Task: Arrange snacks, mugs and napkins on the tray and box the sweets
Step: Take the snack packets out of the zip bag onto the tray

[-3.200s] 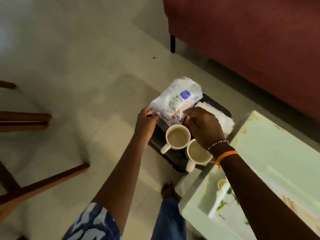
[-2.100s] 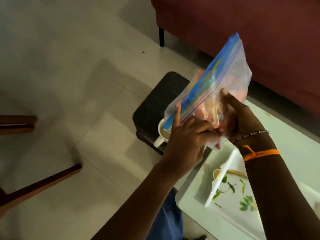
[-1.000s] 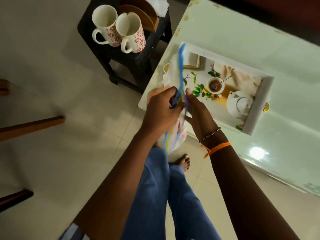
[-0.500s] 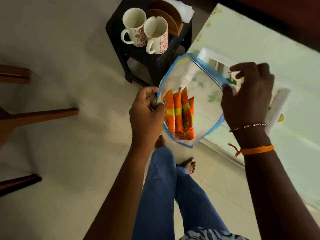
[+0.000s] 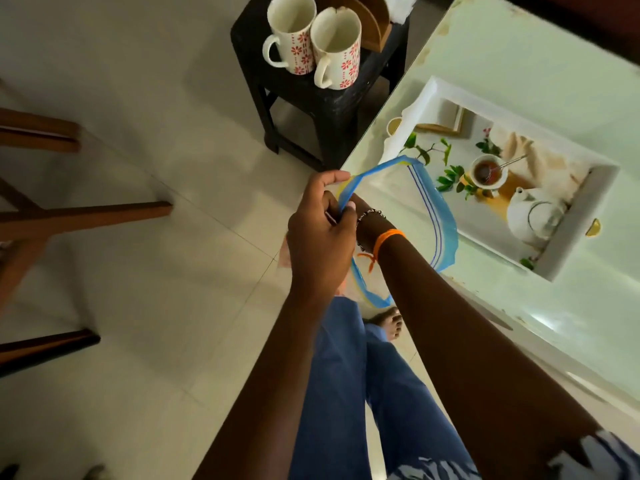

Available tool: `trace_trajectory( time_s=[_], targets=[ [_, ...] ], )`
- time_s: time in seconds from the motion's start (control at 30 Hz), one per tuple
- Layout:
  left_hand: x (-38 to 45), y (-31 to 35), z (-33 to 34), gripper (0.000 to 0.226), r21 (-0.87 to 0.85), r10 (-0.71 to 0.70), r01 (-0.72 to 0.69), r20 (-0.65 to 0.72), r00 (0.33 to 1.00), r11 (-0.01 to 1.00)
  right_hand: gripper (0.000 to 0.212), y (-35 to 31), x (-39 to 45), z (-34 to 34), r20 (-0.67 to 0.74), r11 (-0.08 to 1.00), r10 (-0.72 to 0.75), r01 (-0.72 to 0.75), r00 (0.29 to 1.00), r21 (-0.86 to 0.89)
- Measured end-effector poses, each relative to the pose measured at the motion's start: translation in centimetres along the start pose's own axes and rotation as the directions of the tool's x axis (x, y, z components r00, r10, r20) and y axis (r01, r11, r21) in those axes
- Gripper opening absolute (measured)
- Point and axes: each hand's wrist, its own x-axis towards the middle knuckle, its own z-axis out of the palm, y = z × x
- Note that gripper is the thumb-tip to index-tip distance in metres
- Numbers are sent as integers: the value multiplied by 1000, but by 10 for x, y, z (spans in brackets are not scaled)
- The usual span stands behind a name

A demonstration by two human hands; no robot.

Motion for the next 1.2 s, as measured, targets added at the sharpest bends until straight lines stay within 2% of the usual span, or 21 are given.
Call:
trace_trajectory(
  time_s=[0.07, 0.1, 0.13, 0.27, 0.37, 0.47, 0.53, 0.6, 0.73, 0.83, 0.9, 0.97, 1.07, 1.2],
  targets=[
    [2, 0, 6, 34, 59, 30, -32, 38, 999, 998, 33, 14, 2, 0, -77, 999, 42, -41, 996, 9],
    [3, 1, 10, 34, 97, 59, -64, 56, 997, 993, 25, 18, 4, 0, -94, 981, 117, -100, 989, 164],
    [4, 3, 13, 35, 138, 91, -101, 79, 993, 985, 23, 25, 5, -1, -171, 952, 166, -113, 971, 283],
    [7, 17, 32, 40, 260, 189, -237, 195, 962, 936, 12, 63, -13, -20, -455, 858, 304, -33, 837, 512],
    [5, 29, 51, 45, 379, 215, -317, 287, 934, 869, 30, 103, -33, -38, -420, 797, 351, -31, 837, 603],
    [3, 38, 74, 46, 451, 216, -366, 349, 912, 814, 47, 141, -58, -56, -431, 782, 372, -28, 822, 623],
    [1, 42, 88, 50, 482, 207, -374, 364, 908, 792, 54, 161, -73, -62, -495, 738, 410, 40, 766, 674],
    [-1, 45, 102, 54, 511, 184, -374, 383, 905, 774, 54, 181, -88, -67, -530, 606, 482, 171, 698, 777],
    [-7, 49, 125, 52, 570, 139, -363, 397, 907, 738, 49, 221, -113, -66, -506, 314, 676, 413, 536, 855],
    [-10, 49, 137, 51, 617, 109, -348, 390, 914, 706, 51, 250, -113, -60, -455, 191, 796, 548, 399, 815],
    [-13, 48, 145, 51, 640, 90, -334, 382, 920, 692, 51, 269, -104, -54, -379, 132, 864, 578, 330, 805],
    [-15, 45, 151, 52, 659, 97, -340, 376, 921, 671, 52, 282, -90, -46, -315, 90, 898, 575, 306, 814],
    [-18, 39, 157, 54, 670, 117, -348, 365, 923, 656, 53, 297, -72, -31, -270, 75, 912, 523, 308, 849],
    [-21, 32, 158, 55, 644, 133, -333, 339, 931, 689, 53, 314, -66, -9, -188, -11, 913, 483, 361, 875]
  ],
)
